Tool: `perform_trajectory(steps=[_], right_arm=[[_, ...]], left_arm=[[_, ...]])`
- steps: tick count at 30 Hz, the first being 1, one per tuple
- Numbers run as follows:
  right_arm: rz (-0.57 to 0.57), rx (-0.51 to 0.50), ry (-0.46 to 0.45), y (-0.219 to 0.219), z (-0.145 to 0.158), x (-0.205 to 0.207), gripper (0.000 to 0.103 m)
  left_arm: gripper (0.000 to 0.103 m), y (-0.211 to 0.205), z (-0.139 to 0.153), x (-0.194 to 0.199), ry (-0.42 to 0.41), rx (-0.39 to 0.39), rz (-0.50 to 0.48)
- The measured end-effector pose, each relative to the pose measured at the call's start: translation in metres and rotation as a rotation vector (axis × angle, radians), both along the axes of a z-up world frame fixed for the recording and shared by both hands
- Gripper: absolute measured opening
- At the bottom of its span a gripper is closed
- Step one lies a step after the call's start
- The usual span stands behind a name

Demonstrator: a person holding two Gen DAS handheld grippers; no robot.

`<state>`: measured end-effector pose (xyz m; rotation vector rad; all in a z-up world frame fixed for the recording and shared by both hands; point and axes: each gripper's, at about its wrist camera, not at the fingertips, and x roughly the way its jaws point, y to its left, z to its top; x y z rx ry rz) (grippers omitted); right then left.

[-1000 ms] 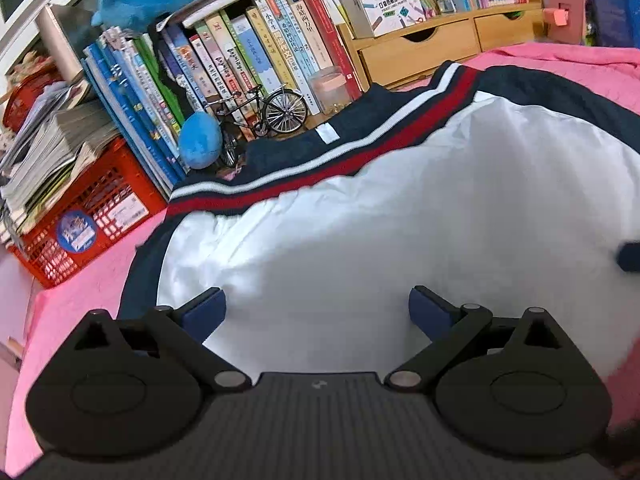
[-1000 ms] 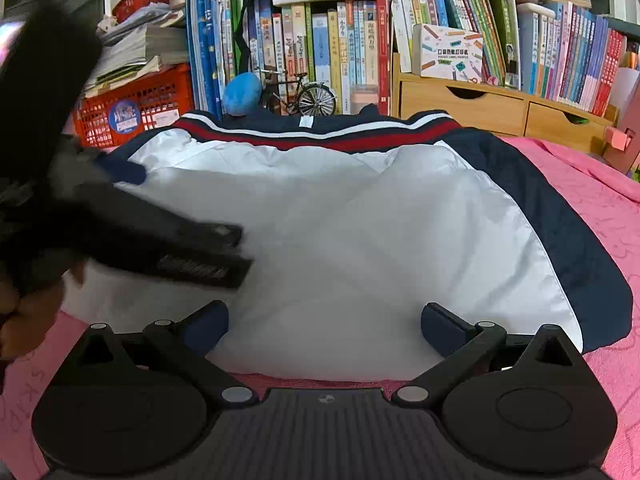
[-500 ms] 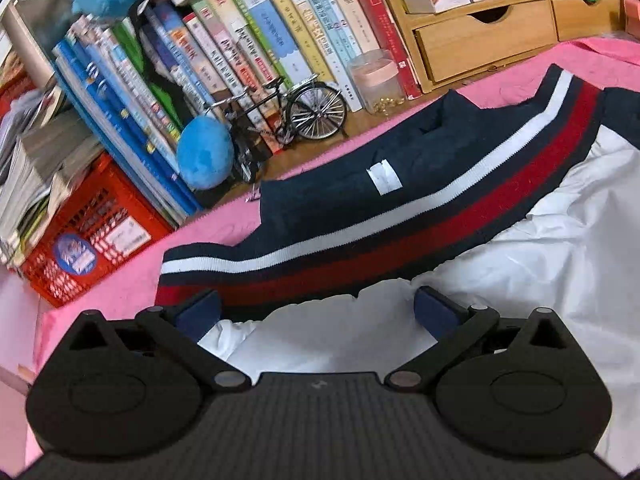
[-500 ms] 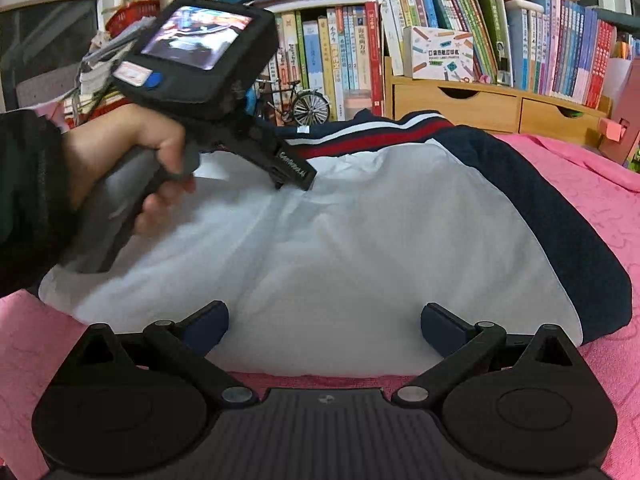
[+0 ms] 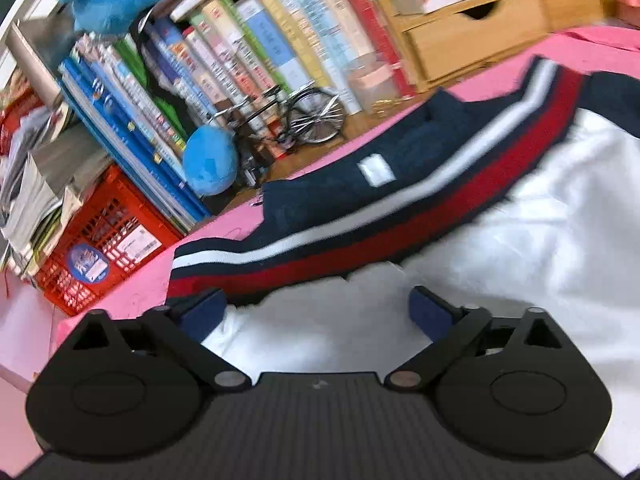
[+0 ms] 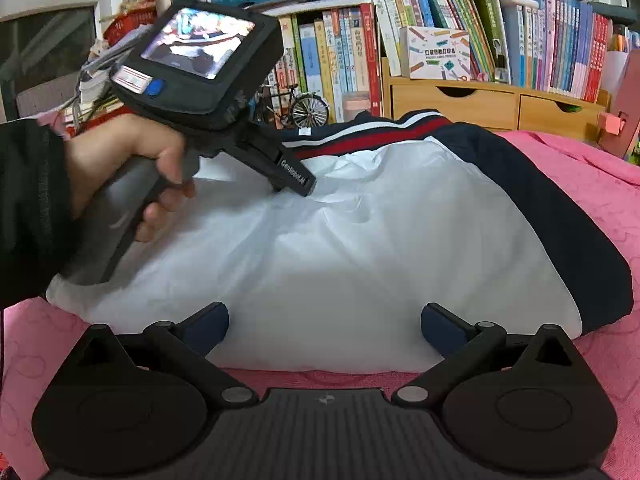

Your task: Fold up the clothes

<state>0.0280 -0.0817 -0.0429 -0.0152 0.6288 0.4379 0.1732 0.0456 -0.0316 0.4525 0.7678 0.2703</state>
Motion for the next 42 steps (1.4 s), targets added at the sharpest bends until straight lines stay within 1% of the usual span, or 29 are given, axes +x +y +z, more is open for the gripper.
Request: perform_trajectory(steps=[3,6,8,9,11,12,13,15,16,17,19,21,23,27,32,33,35,37,40,42], right_arm=[[-0.003,0.006,0.000,-0.001,0.000,0.000,0.103],[-0.004,0.006,-0.001,0.000,0.000,0.000,0.103],[-0.004,0.005,-0.001,0.000,0.000,0.000,0.103],[-0.005,0.004,-0.001,0.000,0.000,0.000,0.103],[-0.005,0.004,-0.002,0.000,0.000,0.000,0.103],[-0.005,0.004,-0.002,0.000,0.000,0.000,0.103],[-0.005,0.004,-0.001,0.000,0.000,0.000,0.103],[-0.004,0.004,0.000,-0.001,0.000,0.001,0.103],[-0.004,0.004,0.000,-0.001,0.000,0.001,0.103],[-0.004,0.004,0.000,-0.001,0.000,0.001,0.103],[-0.004,0.004,0.000,-0.001,0.000,0.000,0.103],[-0.003,0.005,0.000,-0.002,0.000,0.000,0.103],[-0.002,0.008,0.000,-0.003,0.000,0.000,0.103],[0.003,0.023,0.001,-0.006,0.000,0.000,0.103],[0.010,0.032,-0.001,-0.009,0.001,-0.001,0.103],[0.012,0.038,-0.002,-0.010,0.002,-0.001,0.103],[0.012,0.066,0.001,-0.015,0.002,0.000,0.103],[0.008,0.100,-0.003,-0.021,0.002,-0.001,0.103],[-0.037,0.148,-0.043,-0.033,0.004,-0.007,0.103],[-0.042,0.165,-0.064,-0.038,0.005,-0.011,0.103]], left_arm=[[0.098,-0.007,0.007,-0.028,-0.004,-0.040,-0.095],[0.098,-0.008,0.008,-0.033,0.027,-0.080,-0.143],[0.099,-0.007,0.003,-0.023,0.027,-0.074,-0.125],[0.100,-0.003,0.001,-0.013,0.016,-0.084,-0.110],[0.100,0.005,0.000,0.008,-0.006,-0.108,-0.057],[0.101,0.011,0.000,0.021,-0.018,-0.118,-0.010],[0.103,0.016,0.000,0.030,-0.023,-0.136,0.034],[0.103,0.025,0.002,0.036,-0.010,-0.220,0.077],[0.103,0.025,0.003,0.034,-0.010,-0.220,0.075],[0.103,0.021,0.002,0.030,-0.012,-0.195,0.053],[0.103,0.012,0.002,0.016,-0.018,-0.115,0.007],[0.103,0.007,0.000,-0.003,-0.013,-0.067,-0.023],[0.102,0.005,-0.001,-0.024,-0.008,-0.060,-0.041],[0.102,0.005,-0.002,-0.063,-0.023,-0.077,-0.076],[0.103,0.009,-0.005,-0.113,-0.069,-0.020,-0.142],[0.103,0.013,-0.004,-0.124,-0.077,-0.023,-0.145],[0.103,0.026,0.001,-0.143,-0.098,-0.055,-0.132],[0.103,0.042,0.008,-0.158,-0.126,-0.079,-0.094],[0.102,0.067,0.015,-0.175,-0.180,-0.091,-0.005],[0.102,0.083,0.015,-0.180,-0.198,-0.110,0.058]])
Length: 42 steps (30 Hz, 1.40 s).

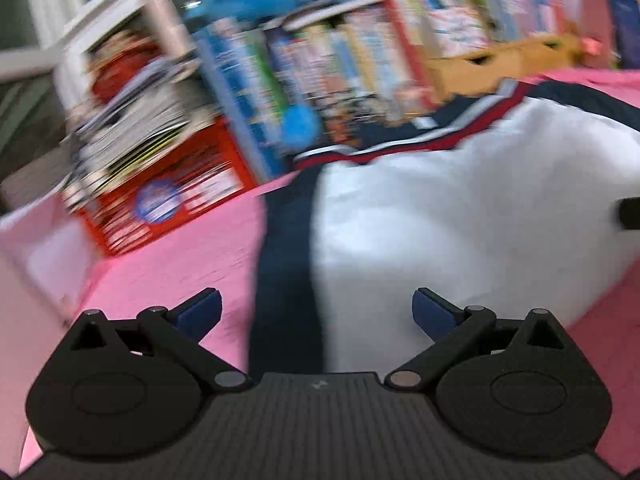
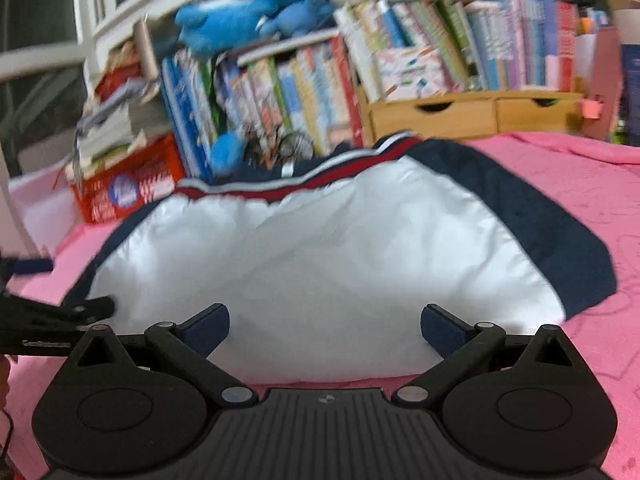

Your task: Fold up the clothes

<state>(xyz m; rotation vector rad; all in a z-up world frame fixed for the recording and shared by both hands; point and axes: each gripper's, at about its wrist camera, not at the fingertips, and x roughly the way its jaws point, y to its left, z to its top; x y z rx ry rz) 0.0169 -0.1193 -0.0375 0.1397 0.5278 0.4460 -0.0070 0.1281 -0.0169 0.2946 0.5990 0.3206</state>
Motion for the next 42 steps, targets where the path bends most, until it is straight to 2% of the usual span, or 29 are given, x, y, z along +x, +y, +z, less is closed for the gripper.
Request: perform_trajectory(steps=[2,6,10,13,16,18,21,24,27,29,32,35,38,42], right_arm=[[0.017,-0.025,-0.019,0.005,0.003,-0.003,0.103],[0.063,-0.077,-0.052,0.019,0.011,-0.006,0.103],[0.093,-0.094,-0.040,0.035,0.018,-0.001,0.103],[0.102,-0.179,-0.006,0.055,0.015,0.005,0.103],[0.027,-0.309,0.050,0.060,0.009,0.014,0.103],[-0.010,-0.222,0.102,0.035,0.010,0.021,0.103],[-0.272,-0.193,0.174,-0.020,0.008,0.037,0.103],[-0.416,-0.171,0.217,-0.074,0.002,0.044,0.103],[-0.375,-0.080,0.237,-0.102,0.006,0.025,0.103],[-0.322,-0.031,0.240,-0.115,0.009,0.010,0.103],[-0.189,-0.070,0.181,-0.103,0.013,-0.013,0.103],[-0.080,-0.137,0.116,-0.080,0.019,-0.032,0.103],[-0.023,-0.167,0.089,-0.064,0.021,-0.041,0.103],[-0.006,-0.156,0.104,-0.063,0.019,-0.045,0.103]], left_arm=[[0.103,0.012,-0.007,0.000,0.015,-0.032,0.049],[0.103,0.019,-0.019,-0.005,-0.008,-0.053,0.049],[0.103,0.014,-0.019,-0.004,-0.012,-0.033,0.049],[0.103,0.017,-0.020,-0.004,-0.012,-0.047,0.049],[0.103,0.022,-0.022,-0.006,-0.013,-0.073,0.051],[0.103,0.023,-0.022,-0.007,-0.013,-0.082,0.051],[0.103,0.024,-0.022,-0.007,-0.013,-0.091,0.051],[0.103,0.025,-0.022,-0.007,-0.013,-0.098,0.053],[0.103,0.025,-0.021,-0.006,-0.005,-0.120,0.072],[0.103,0.024,-0.015,-0.009,0.029,-0.165,0.096],[0.103,0.015,-0.004,-0.023,0.065,-0.235,0.059],[0.103,0.003,0.006,-0.035,0.071,-0.252,0.003],[0.103,-0.006,0.011,-0.038,0.093,-0.251,-0.001],[0.103,-0.012,0.011,-0.039,0.118,-0.276,-0.009]])
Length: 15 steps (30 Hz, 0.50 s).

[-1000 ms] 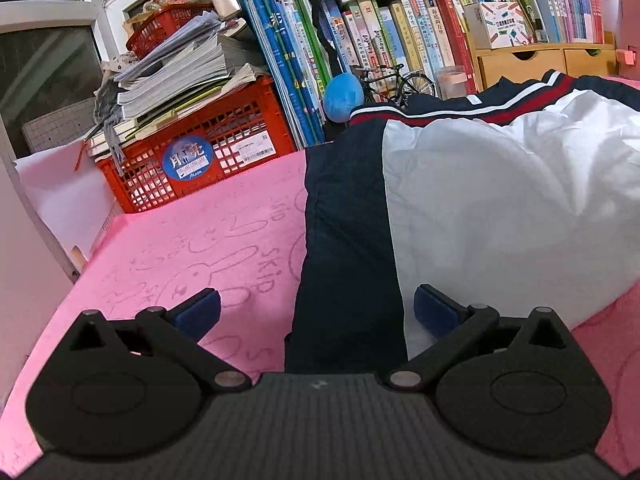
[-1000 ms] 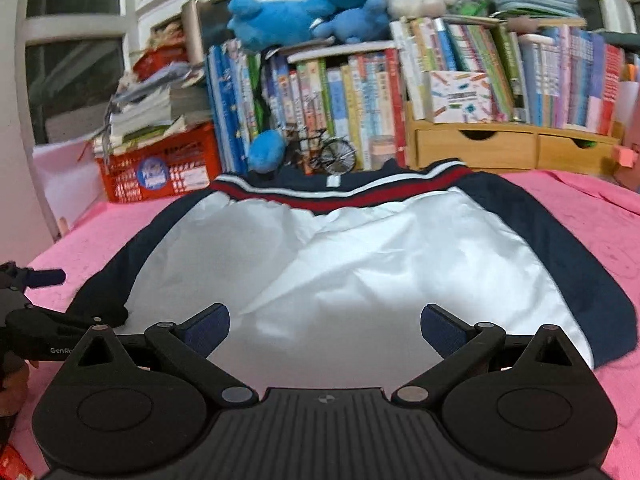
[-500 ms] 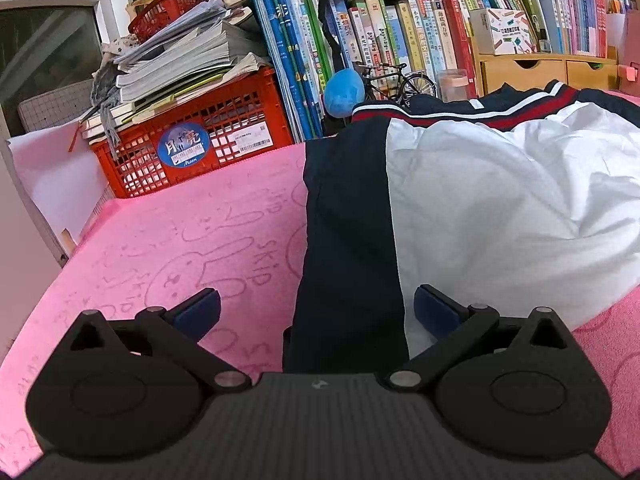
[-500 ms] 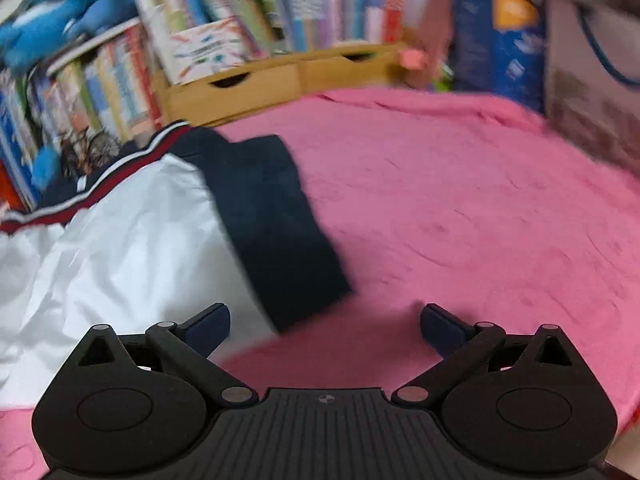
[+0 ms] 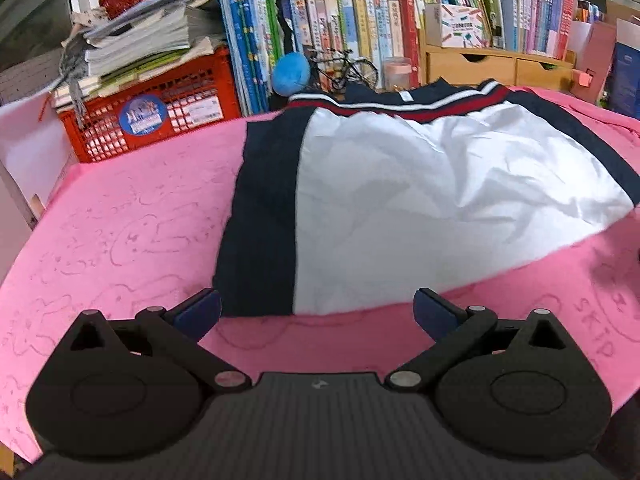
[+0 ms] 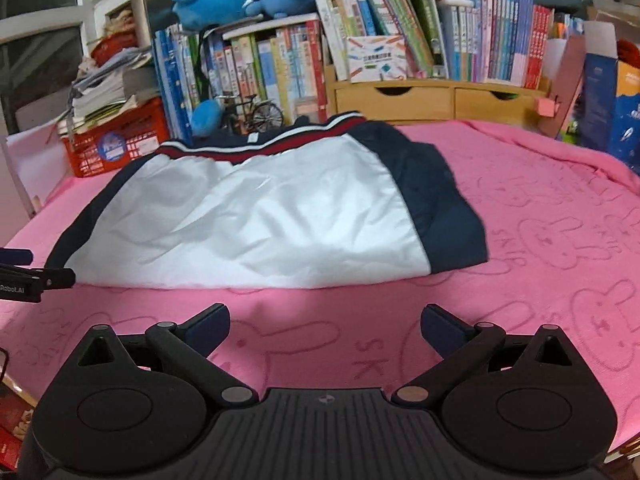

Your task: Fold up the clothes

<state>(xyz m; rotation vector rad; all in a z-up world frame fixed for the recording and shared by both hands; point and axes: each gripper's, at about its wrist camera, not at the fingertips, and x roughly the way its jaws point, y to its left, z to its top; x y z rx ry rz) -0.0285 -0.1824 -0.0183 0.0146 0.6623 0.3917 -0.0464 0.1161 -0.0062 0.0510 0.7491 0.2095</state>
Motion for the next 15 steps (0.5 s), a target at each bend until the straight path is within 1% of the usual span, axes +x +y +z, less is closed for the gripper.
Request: perform_trajectory(steps=[5,15], right_arm=[[-0.004,0.010,0.014,-0.006,-0.006,0.001,0.103],[-0.040,0.041,0.024,-0.018,-0.012,0.003,0.103]], left_arm=[[0.103,-0.004,-0.001,0.000,0.013,-0.001,0.000],[0.103,-0.017,0.001,0.005,0.011,-0.003,-0.026]])
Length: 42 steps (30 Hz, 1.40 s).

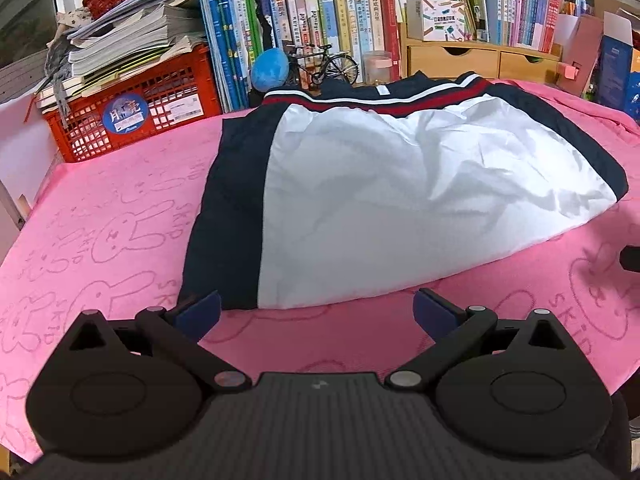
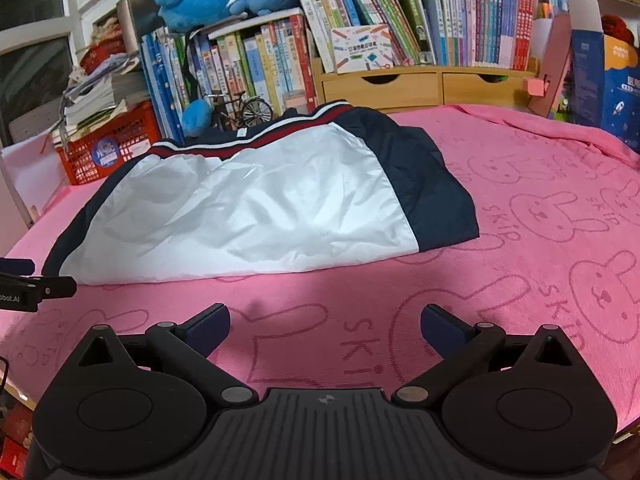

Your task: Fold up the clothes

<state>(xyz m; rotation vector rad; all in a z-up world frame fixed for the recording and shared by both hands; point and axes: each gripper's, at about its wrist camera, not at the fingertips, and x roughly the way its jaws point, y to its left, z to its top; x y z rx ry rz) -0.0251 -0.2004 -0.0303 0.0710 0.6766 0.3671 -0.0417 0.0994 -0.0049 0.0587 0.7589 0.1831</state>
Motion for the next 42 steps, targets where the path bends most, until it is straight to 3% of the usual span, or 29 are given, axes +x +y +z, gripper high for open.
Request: perform_trajectory(steps=[8,18,22,28,30,36,40,42], right_arm=[[-0.086,0.085,0.009,-0.019,-0.008,0.010,0.103],[-0.183,0.338,0.035,-0.057,-0.014,0.028,0.103],[-0.204,0.405,0.039,-0.063,-0.018,0.037,0.103],[-0.242,0.500,0.075,-0.072,-0.021,0.058,0.103],[-0.254,0.508,0.090,-0.071,-0.021,0.066,0.103],[-0.291,0.521,0.126,-0.061,-0.019,0.098,0.103],[-0.297,0.606,0.165,-0.062,-0.022,0.109,0.103],[-0.214,0.712,0.218,-0.059,-0.025,0.103,0.103]], left_arm=[[0.103,-0.015,-0.002,0.015,0.009,-0.016,-0.015],[0.103,-0.036,-0.005,0.042,-0.002,-0.022,-0.044],[0.103,-0.037,-0.001,0.054,-0.043,-0.075,-0.030],[0.103,-0.041,-0.026,0.076,-0.019,-0.047,0.000],[0.103,-0.041,-0.032,0.070,-0.078,-0.037,-0.010],[0.103,-0.041,-0.033,0.067,-0.093,-0.041,-0.006],[0.103,-0.044,-0.033,0.067,-0.099,-0.027,-0.003],[0.103,-0.042,-0.034,0.067,-0.099,-0.033,-0.002]])
